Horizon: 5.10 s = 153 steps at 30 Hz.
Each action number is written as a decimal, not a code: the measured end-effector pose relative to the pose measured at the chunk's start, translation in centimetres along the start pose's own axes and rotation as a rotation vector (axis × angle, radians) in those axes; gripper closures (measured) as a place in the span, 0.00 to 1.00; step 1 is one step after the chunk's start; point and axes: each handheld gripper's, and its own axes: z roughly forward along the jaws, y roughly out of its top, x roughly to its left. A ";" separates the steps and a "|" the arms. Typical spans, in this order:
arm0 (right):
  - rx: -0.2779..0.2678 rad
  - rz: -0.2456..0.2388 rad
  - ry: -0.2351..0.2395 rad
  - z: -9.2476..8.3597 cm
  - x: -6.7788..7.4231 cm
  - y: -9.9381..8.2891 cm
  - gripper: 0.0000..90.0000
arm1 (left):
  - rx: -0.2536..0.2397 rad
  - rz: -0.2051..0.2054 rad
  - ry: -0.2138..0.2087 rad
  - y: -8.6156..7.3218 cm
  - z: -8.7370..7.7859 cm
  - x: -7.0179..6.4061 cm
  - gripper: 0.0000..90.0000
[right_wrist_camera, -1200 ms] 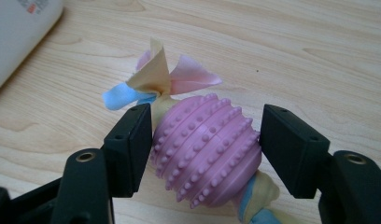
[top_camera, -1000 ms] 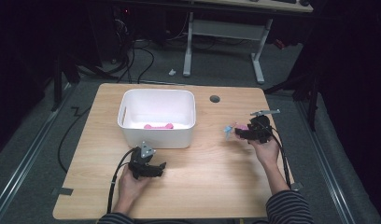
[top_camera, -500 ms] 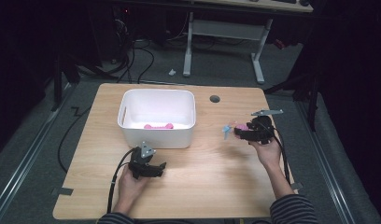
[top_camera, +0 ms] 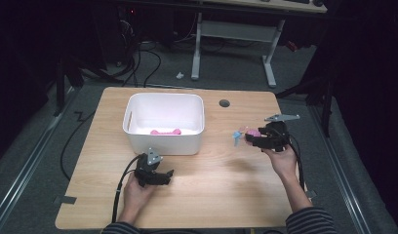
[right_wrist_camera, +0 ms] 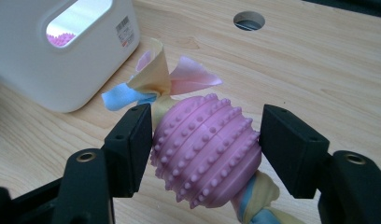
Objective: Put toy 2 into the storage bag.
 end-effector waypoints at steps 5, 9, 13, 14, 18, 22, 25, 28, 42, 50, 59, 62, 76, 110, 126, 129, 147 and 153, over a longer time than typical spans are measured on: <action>-0.017 -0.032 0.013 -0.8 1.0 0.8 0.40 | 0.000 0.000 -0.001 0.0 0.0 0.0 0.17; -0.028 -0.059 0.032 -1.2 2.0 1.4 0.40 | 0.000 0.002 -0.004 0.0 0.0 0.0 0.17; -0.034 -0.084 0.047 -1.6 3.1 2.2 0.40 | 0.000 0.002 -0.004 0.0 0.0 0.0 0.17; -0.040 -0.090 0.051 -1.7 3.3 2.4 0.40 | 0.000 0.003 -0.004 0.0 0.0 0.0 0.17; -0.053 -0.115 0.065 -2.2 4.3 3.2 0.40 | 0.000 0.002 -0.003 0.0 0.0 0.0 0.17; -0.061 -0.131 0.077 -2.3 4.9 3.9 0.40 | -0.001 0.006 -0.006 0.0 0.0 -0.1 0.17; -0.069 -0.136 0.093 -2.2 5.2 4.4 0.40 | -0.001 0.007 -0.006 0.0 0.0 -0.1 0.17; -0.075 -0.142 0.110 -2.2 5.7 4.9 0.40 | -0.001 0.006 -0.006 0.0 0.0 -0.1 0.17; -0.089 -0.195 0.161 -1.7 8.2 7.4 0.40 | -0.001 0.005 -0.007 0.0 0.0 -0.1 0.17; -0.096 -0.200 0.177 -1.3 8.8 8.7 0.40 | -0.001 0.006 -0.006 0.0 0.0 -0.1 0.17; -0.092 -0.213 0.184 -0.3 10.0 10.5 0.40 | 0.000 0.005 -0.006 0.0 0.0 -0.1 0.17; -0.088 -0.213 0.191 0.1 10.5 11.1 0.40 | -0.001 0.005 -0.006 0.0 0.0 -0.1 0.17; -0.067 -0.236 0.212 2.3 12.9 13.0 0.40 | 0.001 0.007 -0.006 0.0 0.0 0.0 0.17; 0.067 -0.306 0.269 7.5 17.5 12.0 0.39 | 0.000 0.004 -0.006 0.0 0.0 0.0 0.18; 0.052 -0.266 0.295 7.3 16.6 11.6 0.36 | -0.001 0.003 -0.006 0.0 0.0 -0.1 0.18; 0.034 -0.273 0.279 6.7 16.0 11.4 0.37 | -0.001 0.002 -0.005 0.0 0.0 0.0 0.18; -0.080 -0.181 0.188 1.1 10.5 7.2 0.44 | 0.000 0.001 -0.005 0.0 0.0 0.0 0.18; -0.105 -0.138 0.170 -0.5 8.7 6.2 0.45 | 0.000 0.001 -0.004 0.0 0.0 0.0 0.18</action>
